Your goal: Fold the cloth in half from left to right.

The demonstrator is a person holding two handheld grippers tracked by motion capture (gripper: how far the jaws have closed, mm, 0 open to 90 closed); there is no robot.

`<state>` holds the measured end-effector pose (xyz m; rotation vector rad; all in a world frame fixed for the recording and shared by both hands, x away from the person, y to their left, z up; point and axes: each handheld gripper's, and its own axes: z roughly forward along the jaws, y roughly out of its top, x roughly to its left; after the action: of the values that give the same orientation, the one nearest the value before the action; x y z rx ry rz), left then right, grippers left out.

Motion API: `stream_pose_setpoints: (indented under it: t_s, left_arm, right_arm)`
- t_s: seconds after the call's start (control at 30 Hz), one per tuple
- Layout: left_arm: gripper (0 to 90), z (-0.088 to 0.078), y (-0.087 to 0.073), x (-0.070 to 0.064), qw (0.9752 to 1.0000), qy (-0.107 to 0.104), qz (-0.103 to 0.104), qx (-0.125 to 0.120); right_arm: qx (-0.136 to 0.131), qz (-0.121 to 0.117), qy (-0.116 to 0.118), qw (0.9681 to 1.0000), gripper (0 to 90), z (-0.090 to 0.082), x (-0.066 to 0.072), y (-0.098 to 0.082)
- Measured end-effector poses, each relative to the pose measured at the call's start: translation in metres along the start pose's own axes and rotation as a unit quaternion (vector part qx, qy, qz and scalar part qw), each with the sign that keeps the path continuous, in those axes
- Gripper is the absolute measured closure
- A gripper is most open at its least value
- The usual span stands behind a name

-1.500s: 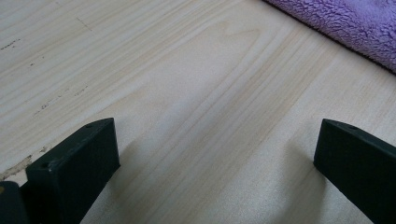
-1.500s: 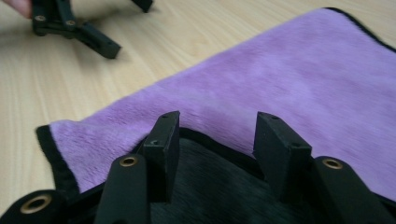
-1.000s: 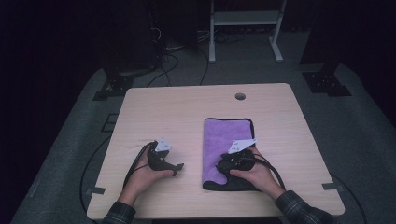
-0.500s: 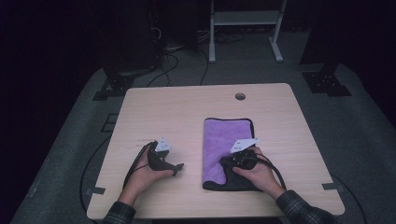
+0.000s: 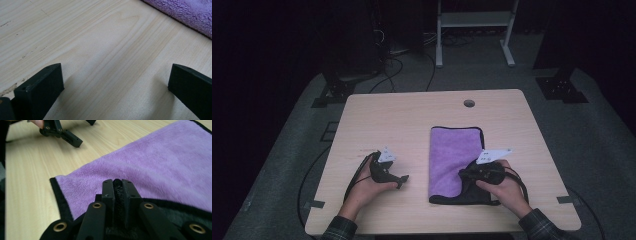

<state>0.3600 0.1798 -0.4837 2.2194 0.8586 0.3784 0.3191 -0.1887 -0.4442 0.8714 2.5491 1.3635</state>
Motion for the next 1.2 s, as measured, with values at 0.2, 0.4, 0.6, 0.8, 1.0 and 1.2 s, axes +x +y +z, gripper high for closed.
stream_pose_setpoints:
  t_s: [0.2, 0.4, 0.6, 0.8, 1.0, 1.2]
  left_arm:
    - [0.0, 0.000, 0.000, 0.000, 1.0000, 0.000, 0.000, 0.000]
    - [0.0, 0.000, 0.000, 0.000, 1.0000, 0.000, -0.001, -0.001]
    - [0.0, 0.000, 0.000, 0.000, 1.0000, 0.001, -0.001, -0.002]
    - [0.0, 0.000, 0.000, 0.000, 1.0000, 0.001, -0.001, -0.001]
    - [0.0, 0.000, 0.000, 0.000, 1.0000, 0.001, -0.001, -0.001]
    - [0.0, 0.000, 0.000, 0.000, 1.0000, 0.002, -0.001, -0.001]
  right_arm:
    - [-0.018, 0.013, -0.009, 0.9997, 81.1, -0.022, 0.002, -0.010]
    - [-0.014, 0.015, -0.028, 0.9994, 80.1, -0.036, 0.007, -0.023]
    - [0.022, 0.011, -0.048, 0.9986, 75.0, -0.040, 0.009, -0.040]
    - [0.040, 0.011, -0.068, 0.9969, 75.5, -0.052, 0.010, -0.054]
    - [0.041, 0.019, -0.075, 0.9962, 75.5, -0.065, 0.011, -0.063]
    - [0.007, 0.029, -0.084, 0.9961, 69.3, -0.081, 0.006, -0.066]
